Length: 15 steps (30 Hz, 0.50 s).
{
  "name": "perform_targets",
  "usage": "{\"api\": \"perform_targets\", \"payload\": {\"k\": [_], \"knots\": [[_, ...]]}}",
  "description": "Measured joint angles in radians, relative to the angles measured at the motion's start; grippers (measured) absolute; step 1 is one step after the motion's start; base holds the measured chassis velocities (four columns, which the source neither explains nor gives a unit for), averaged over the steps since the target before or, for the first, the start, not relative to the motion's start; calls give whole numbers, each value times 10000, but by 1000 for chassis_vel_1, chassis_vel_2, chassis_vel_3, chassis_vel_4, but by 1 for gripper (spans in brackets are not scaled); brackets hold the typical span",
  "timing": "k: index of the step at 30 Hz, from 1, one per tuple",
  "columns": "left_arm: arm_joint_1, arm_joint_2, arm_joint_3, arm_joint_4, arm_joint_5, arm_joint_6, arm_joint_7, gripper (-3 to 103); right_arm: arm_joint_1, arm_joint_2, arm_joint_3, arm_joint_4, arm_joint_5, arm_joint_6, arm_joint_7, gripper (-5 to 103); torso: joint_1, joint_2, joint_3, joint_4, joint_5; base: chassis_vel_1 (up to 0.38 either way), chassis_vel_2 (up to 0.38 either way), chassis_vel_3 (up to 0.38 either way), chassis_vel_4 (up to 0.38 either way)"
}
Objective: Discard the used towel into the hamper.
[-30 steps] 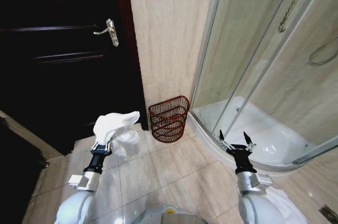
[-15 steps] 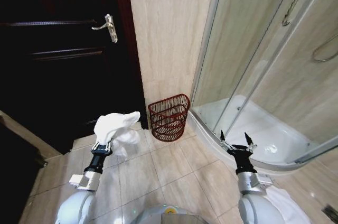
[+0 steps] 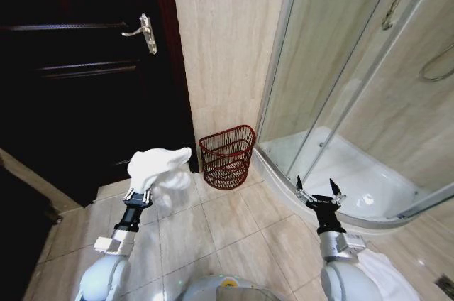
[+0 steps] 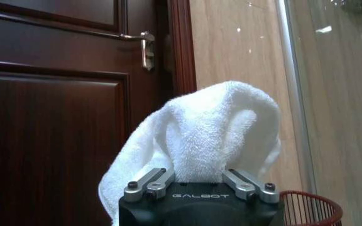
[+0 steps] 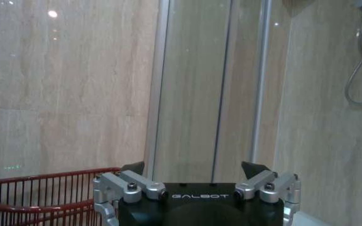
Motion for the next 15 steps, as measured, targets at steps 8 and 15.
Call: {"api": "perform_targets", "payload": {"k": [8, 15], "knots": [[-5, -6, 39, -78, 29, 28, 104, 14, -32, -1, 3, 58, 2, -1, -14, 100, 18, 36, 26, 0, 1, -58, 56, 59, -58], [-64, 75, 152, -236, 31, 253, 127, 14, -104, -1, -22, 75, 54, 42, 14, 100, 27, 58, 39, -1, -1, -69, 62, 66, -72]]}}
